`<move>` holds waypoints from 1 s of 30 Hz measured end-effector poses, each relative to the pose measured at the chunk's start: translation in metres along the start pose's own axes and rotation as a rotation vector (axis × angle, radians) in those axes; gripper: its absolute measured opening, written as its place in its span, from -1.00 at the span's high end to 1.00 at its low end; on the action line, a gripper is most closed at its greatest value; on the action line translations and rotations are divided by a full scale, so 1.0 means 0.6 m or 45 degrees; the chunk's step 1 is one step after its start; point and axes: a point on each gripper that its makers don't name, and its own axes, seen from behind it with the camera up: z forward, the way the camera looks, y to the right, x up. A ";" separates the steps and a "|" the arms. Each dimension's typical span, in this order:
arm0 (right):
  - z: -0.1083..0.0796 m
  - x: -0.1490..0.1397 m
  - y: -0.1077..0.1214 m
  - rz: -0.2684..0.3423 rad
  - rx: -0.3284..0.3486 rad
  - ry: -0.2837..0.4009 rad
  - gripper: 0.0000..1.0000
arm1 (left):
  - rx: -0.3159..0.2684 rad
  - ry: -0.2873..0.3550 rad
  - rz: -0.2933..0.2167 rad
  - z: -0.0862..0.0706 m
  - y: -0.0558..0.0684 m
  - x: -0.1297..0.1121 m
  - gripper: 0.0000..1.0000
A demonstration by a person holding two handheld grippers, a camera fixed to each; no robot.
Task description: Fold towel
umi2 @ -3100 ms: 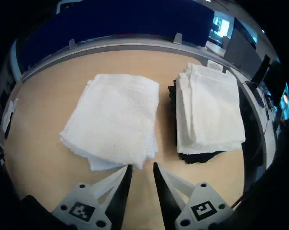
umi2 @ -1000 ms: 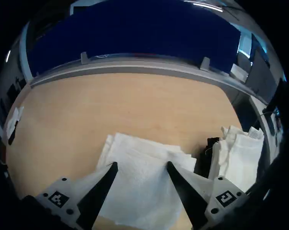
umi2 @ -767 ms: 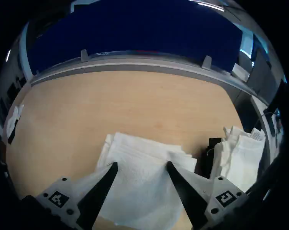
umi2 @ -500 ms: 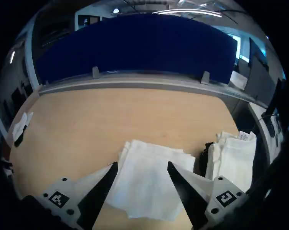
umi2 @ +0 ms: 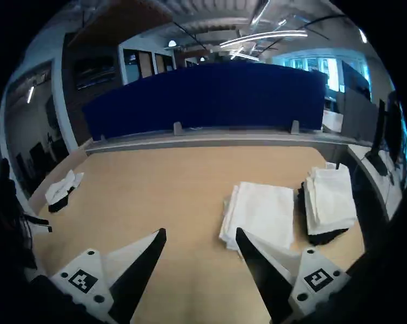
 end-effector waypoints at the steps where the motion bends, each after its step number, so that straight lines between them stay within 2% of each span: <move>1: -0.010 -0.002 -0.013 -0.002 0.014 0.020 -1.00 | 0.000 0.011 0.002 -0.001 0.000 0.003 -0.79; 6: -0.057 -0.017 -0.072 0.022 0.074 0.109 -1.00 | 0.003 0.077 0.007 -0.008 0.001 0.021 -0.79; 11: -0.090 -0.021 -0.103 0.064 0.096 0.199 -1.00 | 0.014 0.164 0.006 -0.021 -0.001 0.043 -0.79; 21: -0.141 0.023 -0.116 0.020 0.018 0.377 -1.00 | 0.042 0.344 0.012 -0.046 -0.015 0.094 -0.79; 30: -0.150 0.073 -0.139 0.031 -0.025 0.488 -1.00 | 0.100 0.590 0.082 -0.079 -0.053 0.180 -0.79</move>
